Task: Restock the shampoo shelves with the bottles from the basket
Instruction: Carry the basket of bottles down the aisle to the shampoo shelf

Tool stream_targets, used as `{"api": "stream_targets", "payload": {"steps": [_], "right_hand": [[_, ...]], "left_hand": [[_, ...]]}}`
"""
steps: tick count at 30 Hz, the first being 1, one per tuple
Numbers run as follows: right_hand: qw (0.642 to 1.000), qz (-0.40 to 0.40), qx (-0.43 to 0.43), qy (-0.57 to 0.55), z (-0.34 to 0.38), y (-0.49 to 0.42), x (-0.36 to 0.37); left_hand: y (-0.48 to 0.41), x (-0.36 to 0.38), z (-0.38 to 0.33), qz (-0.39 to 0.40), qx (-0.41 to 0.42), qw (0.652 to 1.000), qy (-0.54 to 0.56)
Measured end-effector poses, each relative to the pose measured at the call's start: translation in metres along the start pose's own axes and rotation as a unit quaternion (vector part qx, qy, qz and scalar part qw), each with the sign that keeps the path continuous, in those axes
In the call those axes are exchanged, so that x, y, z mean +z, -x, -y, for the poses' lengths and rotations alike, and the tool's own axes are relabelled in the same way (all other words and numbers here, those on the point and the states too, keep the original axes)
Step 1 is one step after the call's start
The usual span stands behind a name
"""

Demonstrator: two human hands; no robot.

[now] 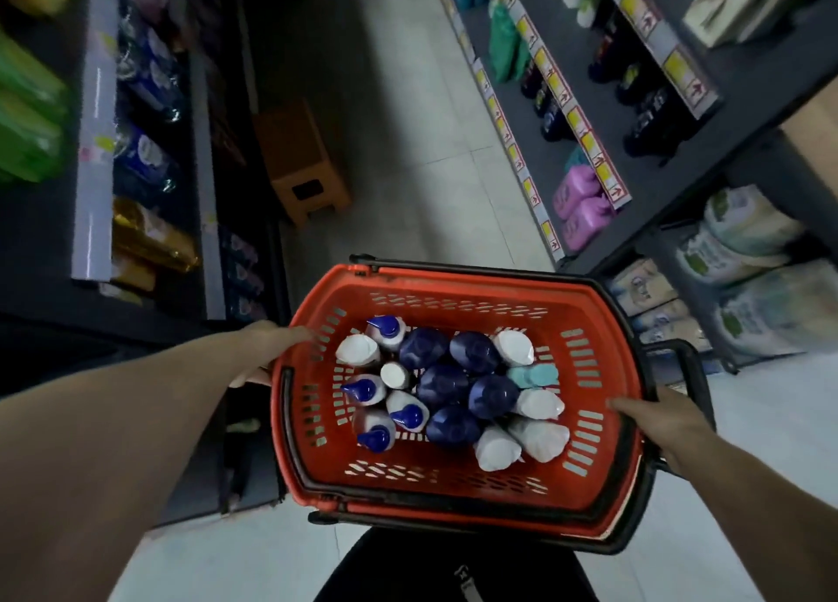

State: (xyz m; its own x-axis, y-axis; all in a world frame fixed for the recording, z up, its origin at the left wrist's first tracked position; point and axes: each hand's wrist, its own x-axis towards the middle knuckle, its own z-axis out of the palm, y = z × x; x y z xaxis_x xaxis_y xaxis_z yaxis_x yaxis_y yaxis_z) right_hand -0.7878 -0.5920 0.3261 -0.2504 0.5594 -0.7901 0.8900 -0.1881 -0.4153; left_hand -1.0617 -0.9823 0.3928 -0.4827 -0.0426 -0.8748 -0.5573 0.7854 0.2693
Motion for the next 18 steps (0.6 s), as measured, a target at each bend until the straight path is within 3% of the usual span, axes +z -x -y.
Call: {"api": "stream_targets", "payload": {"steps": [9,18], "right_hand": [[1.000,-0.002,0.006,-0.011,0.091,-0.054,0.005],[0.997,-0.044,0.054,-0.043,0.157,-0.079,0.018]], "left_hand": [[-0.053,-0.026,-0.091,0.004,-0.013,1.000,-0.028],[-0.109,-0.072,-0.203,0.048,0.039,0.996,-0.057]]}}
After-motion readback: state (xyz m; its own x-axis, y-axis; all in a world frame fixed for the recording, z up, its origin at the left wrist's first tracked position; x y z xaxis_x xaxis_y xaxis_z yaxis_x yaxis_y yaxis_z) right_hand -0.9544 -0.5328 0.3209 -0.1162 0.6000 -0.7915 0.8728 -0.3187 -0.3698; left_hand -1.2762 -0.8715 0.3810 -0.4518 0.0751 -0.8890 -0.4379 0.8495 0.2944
